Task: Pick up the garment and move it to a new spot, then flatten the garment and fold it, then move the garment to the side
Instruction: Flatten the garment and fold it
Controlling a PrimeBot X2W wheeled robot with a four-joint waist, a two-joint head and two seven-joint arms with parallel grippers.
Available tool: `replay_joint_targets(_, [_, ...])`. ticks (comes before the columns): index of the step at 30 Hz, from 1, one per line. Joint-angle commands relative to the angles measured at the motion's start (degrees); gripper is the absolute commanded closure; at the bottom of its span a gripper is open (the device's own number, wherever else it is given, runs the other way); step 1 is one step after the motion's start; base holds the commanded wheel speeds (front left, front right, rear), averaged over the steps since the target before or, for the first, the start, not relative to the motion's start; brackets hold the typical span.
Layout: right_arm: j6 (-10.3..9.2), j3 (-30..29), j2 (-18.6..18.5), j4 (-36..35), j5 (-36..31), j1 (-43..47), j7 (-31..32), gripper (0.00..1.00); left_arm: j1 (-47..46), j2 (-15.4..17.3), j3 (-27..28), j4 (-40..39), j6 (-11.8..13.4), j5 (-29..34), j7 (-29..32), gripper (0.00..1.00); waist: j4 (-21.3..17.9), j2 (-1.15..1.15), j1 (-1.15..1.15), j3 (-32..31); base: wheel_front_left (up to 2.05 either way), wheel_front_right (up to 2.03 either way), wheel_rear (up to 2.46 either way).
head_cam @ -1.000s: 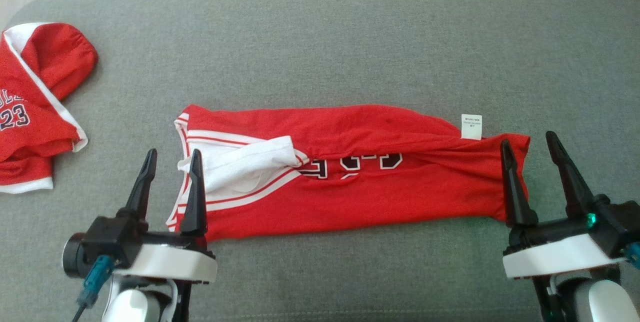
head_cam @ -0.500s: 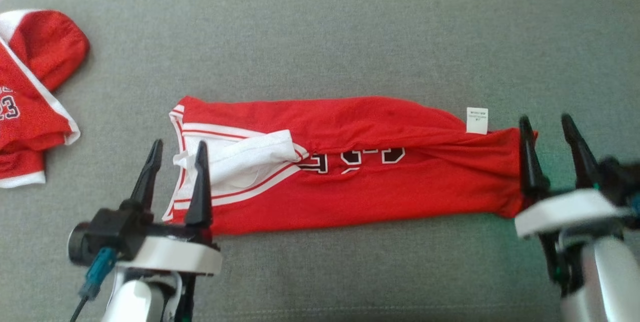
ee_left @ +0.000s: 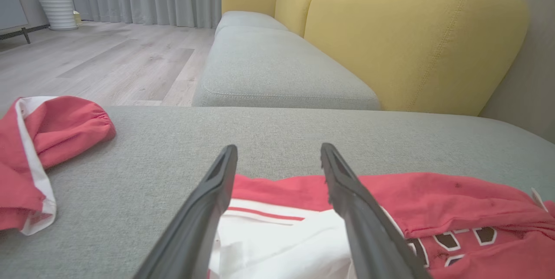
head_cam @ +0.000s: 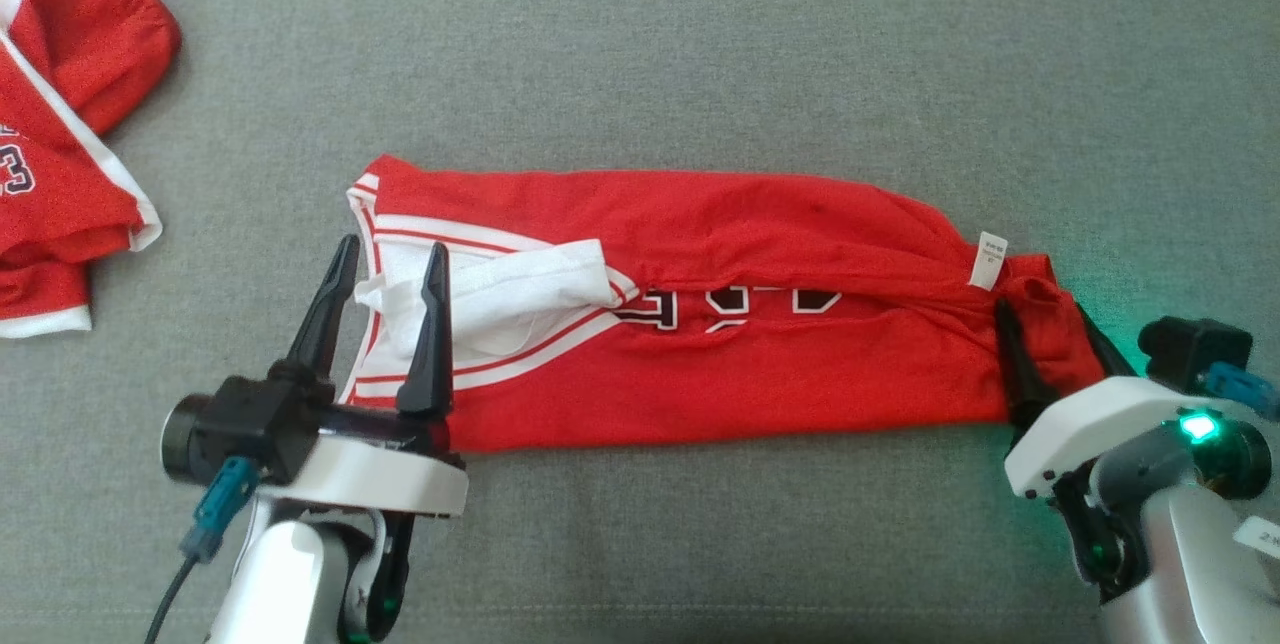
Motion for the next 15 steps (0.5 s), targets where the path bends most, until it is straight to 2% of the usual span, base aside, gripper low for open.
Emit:
replay_joint_targets(1, [0.42,2.45,0.70,-0.84,0.67,2.11,2.24,0.00,-2.31,0.03,2.13,-1.83,-0.39,0.39,-0.69,0.00,-0.07,0.00,0.00,0.28,0.00,0.00,0.00])
replay_joint_targets(3, [0.42,3.40,0.99,-1.99,1.41,2.80,3.54,0.02,-2.36,-0.14,2.45,-1.86,-0.56,0.49,-0.69,0.00,-0.14,0.00,0.00,0.53,0.00,0.00,0.00])
replay_joint_targets(4, [0.42,3.79,1.09,-2.58,1.65,3.10,3.91,0.55,-2.38,-0.22,2.59,-1.84,-0.66,0.53,-0.69,0.00,-0.15,0.00,0.00,0.59,0.00,0.00,0.00])
replay_joint_targets(5, [0.42,3.97,1.18,-3.18,1.87,3.37,4.16,1.00,-2.39,-0.30,2.72,-1.83,-0.75,0.59,-0.69,0.00,-0.16,0.00,0.00,0.66,0.00,0.00,0.00])
replay_joint_targets(10, [0.42,1.42,1.42,-6.96,2.28,2.90,2.27,1.00,-2.40,-0.80,3.55,-1.80,-1.12,0.86,-0.69,0.00,-0.46,0.00,0.00,0.60,0.00,0.00,0.00])
replay_joint_targets(15, [0.42,-4.45,-0.02,-9.08,2.12,1.14,2.15,1.00,-2.26,-1.21,4.00,-1.85,-1.45,1.06,-0.69,0.00,-0.74,0.00,0.00,0.29,0.00,0.00,0.00])
